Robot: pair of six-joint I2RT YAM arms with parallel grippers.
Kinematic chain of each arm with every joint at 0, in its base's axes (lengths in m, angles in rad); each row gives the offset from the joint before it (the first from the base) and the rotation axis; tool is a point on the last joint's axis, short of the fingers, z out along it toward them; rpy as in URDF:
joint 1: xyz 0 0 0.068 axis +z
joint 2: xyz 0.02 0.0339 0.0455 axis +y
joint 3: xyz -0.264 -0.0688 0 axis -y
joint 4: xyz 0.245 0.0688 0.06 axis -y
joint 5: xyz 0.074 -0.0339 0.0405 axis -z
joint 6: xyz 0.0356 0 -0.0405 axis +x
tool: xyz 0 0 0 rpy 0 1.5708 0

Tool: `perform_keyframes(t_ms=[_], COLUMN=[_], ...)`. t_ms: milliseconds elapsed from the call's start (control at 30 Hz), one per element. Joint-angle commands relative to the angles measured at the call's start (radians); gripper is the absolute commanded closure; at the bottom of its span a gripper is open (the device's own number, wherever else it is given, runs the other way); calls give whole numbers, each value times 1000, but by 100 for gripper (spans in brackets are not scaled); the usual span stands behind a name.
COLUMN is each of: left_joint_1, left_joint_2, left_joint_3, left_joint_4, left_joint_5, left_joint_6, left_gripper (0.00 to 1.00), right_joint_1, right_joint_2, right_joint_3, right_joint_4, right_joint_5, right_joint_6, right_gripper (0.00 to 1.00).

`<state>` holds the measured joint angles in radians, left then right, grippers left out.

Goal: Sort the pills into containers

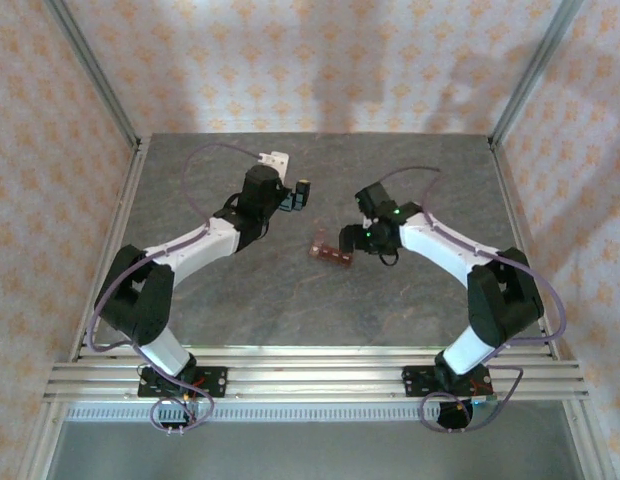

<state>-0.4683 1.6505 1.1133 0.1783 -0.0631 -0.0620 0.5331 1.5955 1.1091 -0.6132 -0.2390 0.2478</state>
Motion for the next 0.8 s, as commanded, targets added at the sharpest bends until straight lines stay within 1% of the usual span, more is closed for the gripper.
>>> perform_keyframes(t_ms=[0,133,200,300,367,433,533,767], left_joint_1=[14,27,31,31,32,32,32,36], left_joint_2=[33,58,64,57,57,74,108,143], left_joint_3=[77,138,144,122,117,160,239,278], left_joint_4=[-96,-162,-157,-101,-84,-153,-270,-321], left_joint_5=[22,63,68,49,13,15,58,123], left_joint_6=[-41,-70,-87,-102,-128,-131,-116,-149], left_gripper=[0,0,0,0,0,0,0,0], right_joint_1=[39,68,73,77,79,79,79,79], right_joint_2=[-29,-26,-20,-7,5,28,54,101], right_joint_3=[-24,-49,-51,-52,-52,-47,-42,-26], right_joint_4=[1,6,3,-2,-1,1,10,5], right_joint_5=[51,73,81,86,89,95,99,136], right_joint_6=[-30,-38,-47,-56,-61,-63,-64,-79], right_gripper=[15,14,14,14,14,14,14,15])
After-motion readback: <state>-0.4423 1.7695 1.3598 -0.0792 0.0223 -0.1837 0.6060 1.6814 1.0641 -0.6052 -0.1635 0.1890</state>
